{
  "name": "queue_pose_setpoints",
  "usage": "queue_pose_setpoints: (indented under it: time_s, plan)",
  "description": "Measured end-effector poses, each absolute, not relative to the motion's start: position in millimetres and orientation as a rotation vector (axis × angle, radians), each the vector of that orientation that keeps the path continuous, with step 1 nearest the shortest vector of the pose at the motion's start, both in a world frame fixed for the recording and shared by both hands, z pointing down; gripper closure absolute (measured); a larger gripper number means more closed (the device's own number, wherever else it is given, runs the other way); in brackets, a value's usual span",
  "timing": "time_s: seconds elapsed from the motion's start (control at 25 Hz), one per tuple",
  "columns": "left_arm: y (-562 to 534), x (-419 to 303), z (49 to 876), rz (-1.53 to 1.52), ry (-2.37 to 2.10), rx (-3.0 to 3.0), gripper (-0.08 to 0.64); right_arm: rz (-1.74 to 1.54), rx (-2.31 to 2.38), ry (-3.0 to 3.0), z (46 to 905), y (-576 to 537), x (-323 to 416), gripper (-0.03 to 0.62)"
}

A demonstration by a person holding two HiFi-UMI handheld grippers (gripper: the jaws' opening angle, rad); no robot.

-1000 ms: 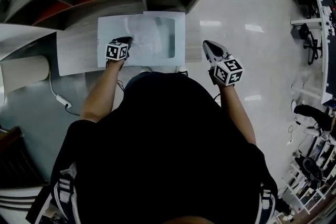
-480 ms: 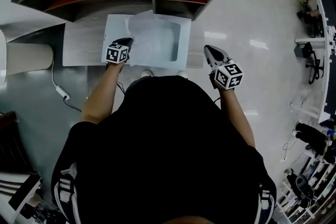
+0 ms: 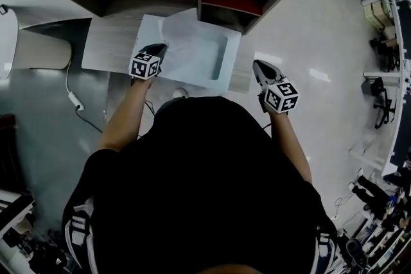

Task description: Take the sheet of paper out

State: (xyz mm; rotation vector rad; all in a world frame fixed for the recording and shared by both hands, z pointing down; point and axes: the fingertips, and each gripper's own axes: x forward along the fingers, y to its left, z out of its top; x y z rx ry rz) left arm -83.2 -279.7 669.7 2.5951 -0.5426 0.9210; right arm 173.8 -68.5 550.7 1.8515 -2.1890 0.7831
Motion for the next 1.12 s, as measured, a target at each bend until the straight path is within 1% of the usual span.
queue_pose_setpoints:
  time_s: [0.48, 1.12]
  plan:
    - [-273.1, -89.7, 610.2, 0.818, -0.675, 2.673, 0.537, 0.727, 1.746, -2.291, 539.9, -98.5, 175.3, 0.578]
    - [-276.0, -109.7, 537.4, 0.715, -0.834, 2.754, 0.537, 0.597, 1.626, -2.438, 502.0, -152.4, 159.7, 0.578]
